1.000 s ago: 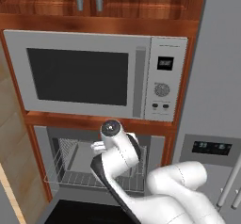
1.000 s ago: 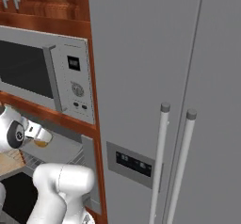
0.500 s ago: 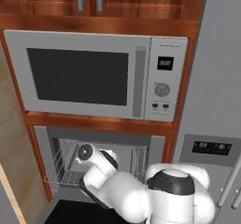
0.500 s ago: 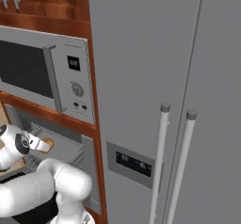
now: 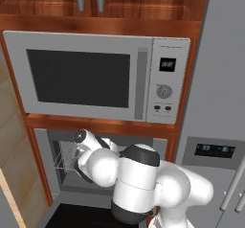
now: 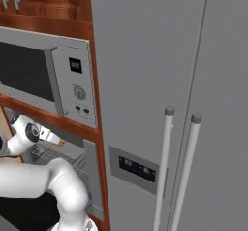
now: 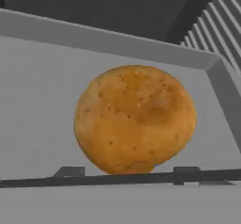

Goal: Place the potato on the top rack of the oven.

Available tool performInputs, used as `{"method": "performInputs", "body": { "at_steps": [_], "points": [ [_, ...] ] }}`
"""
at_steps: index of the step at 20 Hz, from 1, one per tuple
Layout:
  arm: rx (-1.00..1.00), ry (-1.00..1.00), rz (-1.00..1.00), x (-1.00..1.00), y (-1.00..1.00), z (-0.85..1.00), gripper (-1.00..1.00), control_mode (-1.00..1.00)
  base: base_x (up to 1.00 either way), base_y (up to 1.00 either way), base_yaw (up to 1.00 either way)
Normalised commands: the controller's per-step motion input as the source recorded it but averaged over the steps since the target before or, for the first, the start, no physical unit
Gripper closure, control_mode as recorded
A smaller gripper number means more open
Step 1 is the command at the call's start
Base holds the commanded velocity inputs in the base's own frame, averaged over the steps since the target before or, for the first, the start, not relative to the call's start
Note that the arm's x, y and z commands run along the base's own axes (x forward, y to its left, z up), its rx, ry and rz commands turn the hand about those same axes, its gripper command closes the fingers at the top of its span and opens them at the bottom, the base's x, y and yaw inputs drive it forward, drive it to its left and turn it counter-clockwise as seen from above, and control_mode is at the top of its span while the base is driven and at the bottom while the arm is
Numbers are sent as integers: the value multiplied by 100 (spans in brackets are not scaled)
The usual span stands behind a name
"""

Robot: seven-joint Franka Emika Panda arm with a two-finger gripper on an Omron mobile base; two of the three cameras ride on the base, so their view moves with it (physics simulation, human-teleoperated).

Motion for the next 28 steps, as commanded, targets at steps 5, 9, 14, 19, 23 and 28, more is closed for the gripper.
{"method": "performInputs", "body": {
  "at_steps": [5, 9, 14, 19, 23, 28],
  "points": [
    [0, 0, 0, -21, 16, -39, -100, -100, 0, 0, 0],
    [0, 0, 0, -27, 6, 1, -100, -100, 0, 0, 0],
    [-7, -2, -1, -73, 26, 47, -100, -100, 0, 0, 0],
    [0, 0, -1, -72, 3, 89, -100, -100, 0, 0, 0],
    [13, 0, -2, -97, -12, 87, -100, -100, 0, 0, 0],
    [29, 0, 0, -91, -70, 71, -100, -100, 0, 0, 0]
  ]
}}
